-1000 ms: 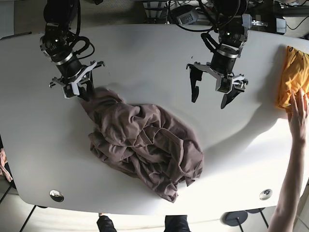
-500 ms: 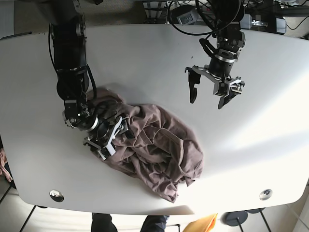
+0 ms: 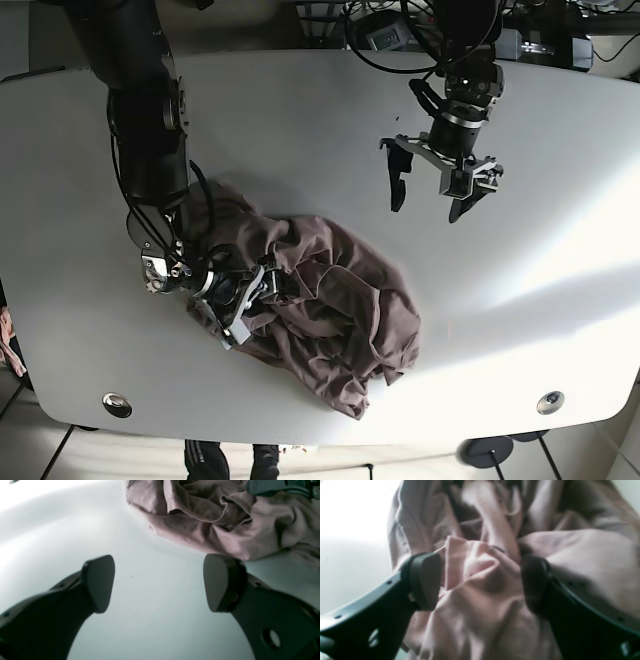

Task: Fold the T-shirt properly
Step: 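Grasp the crumpled mauve shirt's edge with the right gripper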

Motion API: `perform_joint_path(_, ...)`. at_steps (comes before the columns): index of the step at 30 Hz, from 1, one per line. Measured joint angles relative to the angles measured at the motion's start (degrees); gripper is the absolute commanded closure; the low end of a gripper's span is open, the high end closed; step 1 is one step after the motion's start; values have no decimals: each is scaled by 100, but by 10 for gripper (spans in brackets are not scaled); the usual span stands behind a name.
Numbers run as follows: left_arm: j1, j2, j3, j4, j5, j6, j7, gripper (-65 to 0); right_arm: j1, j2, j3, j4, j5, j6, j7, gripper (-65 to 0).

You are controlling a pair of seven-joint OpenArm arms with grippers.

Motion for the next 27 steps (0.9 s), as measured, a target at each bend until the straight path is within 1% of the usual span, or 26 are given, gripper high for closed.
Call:
perform_joint_path(2,4,4,2,0,0,0,0,-518,-129,90,-7,2,87,4,-2,-472)
perform_joint_path(6,4,4,0,0,0,0,0,-518,-328,68,-13,2,83,2,-13,-471)
perform_joint_path(7,4,4,0,0,0,0,0,-518,-354,63,-13,4,83,-4,-11,-455)
perform_joint_path(9,7,4,0,-2,0,0,0,-518,-444,61,-17,122,79,-20,4,-333)
perform_joint_path(10,13,2,2,0,0,0,-2,-518,-507,59,-17,234,76,-20,4,-262)
perform_joint_path(11,20,2,0,-2,0,0,2,-518,-619,57,-17,476,76,-22,-17,-163)
perform_joint_path(13,17,0,0,-2,0,0,0,-518,-763,59,-33,824,74,-37,-37,-60)
perform_joint_path(14,17,0,0,-2,0,0,0,-518,-826,57,-35,973,76,-44,-33,-29)
perform_joint_path(15,17,0,0,-2,0,0,0,-518,-887,52,-42,1108,81,-138,-33,-17)
perform_joint_path(18,31,-2,0,-2,0,0,2,-518,-1178,59,-42,1563,81,-428,-35,-17)
perform_joint_path(20,31,-17,0,-2,0,0,0,-518,-1641,94,-37,2247,72,-507,-26,-17)
perform_joint_path(24,31,-20,0,-2,0,0,2,-518,-2796,92,-37,4085,39,-1069,-48,-17)
perform_joint_path(26,31,-20,0,-2,0,0,2,-518,-3165,92,-37,4616,42,-1156,-46,-17)
perform_joint_path(27,28,-20,0,-2,0,0,2,-518,-3329,92,-37,4780,50,-1156,-31,-17)
